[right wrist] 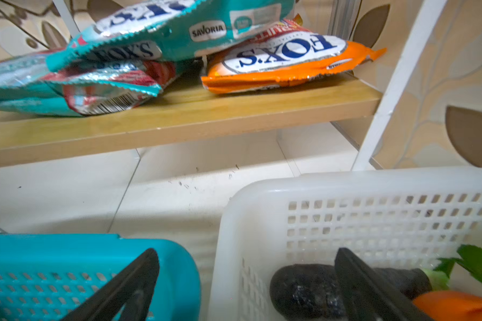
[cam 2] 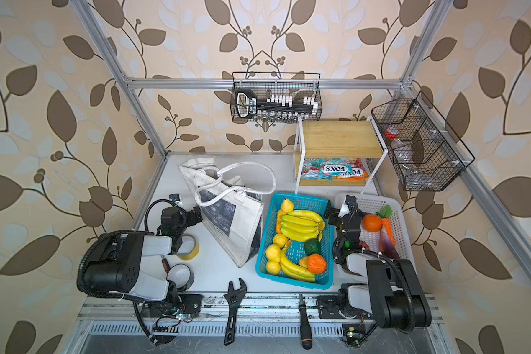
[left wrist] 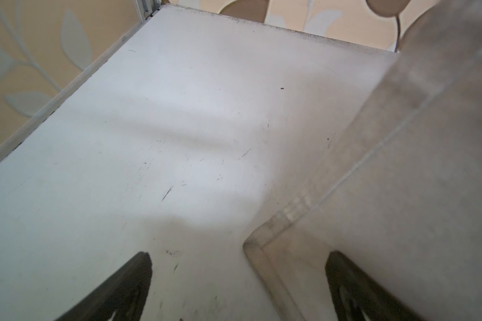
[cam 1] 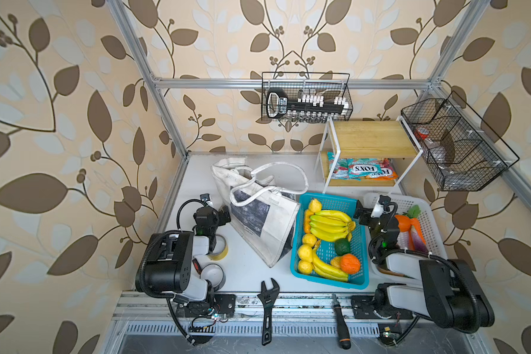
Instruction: Place the food into the grocery bag and tie it
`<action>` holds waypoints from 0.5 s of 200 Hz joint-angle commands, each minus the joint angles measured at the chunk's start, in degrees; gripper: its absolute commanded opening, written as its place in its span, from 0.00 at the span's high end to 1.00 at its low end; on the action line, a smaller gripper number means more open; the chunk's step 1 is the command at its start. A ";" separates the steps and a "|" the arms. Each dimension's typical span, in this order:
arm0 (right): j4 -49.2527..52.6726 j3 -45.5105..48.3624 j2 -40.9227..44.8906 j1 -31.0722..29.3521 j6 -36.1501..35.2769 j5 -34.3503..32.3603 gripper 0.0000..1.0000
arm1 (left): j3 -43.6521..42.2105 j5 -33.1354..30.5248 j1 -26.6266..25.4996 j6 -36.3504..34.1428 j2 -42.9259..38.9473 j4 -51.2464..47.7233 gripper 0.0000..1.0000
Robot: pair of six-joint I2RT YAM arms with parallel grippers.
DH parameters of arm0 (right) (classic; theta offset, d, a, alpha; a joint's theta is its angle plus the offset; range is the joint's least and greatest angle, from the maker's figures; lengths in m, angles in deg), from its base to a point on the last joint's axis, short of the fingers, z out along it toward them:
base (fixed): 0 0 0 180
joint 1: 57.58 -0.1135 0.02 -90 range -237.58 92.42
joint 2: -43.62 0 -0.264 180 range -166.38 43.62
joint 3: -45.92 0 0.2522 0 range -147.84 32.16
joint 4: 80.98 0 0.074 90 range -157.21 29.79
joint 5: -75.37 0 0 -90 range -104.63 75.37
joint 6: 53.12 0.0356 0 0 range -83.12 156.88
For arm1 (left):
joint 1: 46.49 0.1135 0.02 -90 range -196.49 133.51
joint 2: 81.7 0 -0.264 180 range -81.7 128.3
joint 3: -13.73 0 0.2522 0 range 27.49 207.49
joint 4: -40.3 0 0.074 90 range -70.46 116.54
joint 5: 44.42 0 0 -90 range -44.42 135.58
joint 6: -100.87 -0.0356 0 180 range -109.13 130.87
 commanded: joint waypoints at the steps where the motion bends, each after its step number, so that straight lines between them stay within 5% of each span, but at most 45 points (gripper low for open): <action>1: -2.81 2.09 -0.90 -0.03 -1.81 1.12 0.00 | 2.14 2.75 -0.63 -1.74 0.03 0.27 0.01; 100: -3.26 1.84 -1.68 -2.71 -2.95 -4.70 0.00 | 2.00 2.24 -0.84 -1.83 -0.13 0.57 0.01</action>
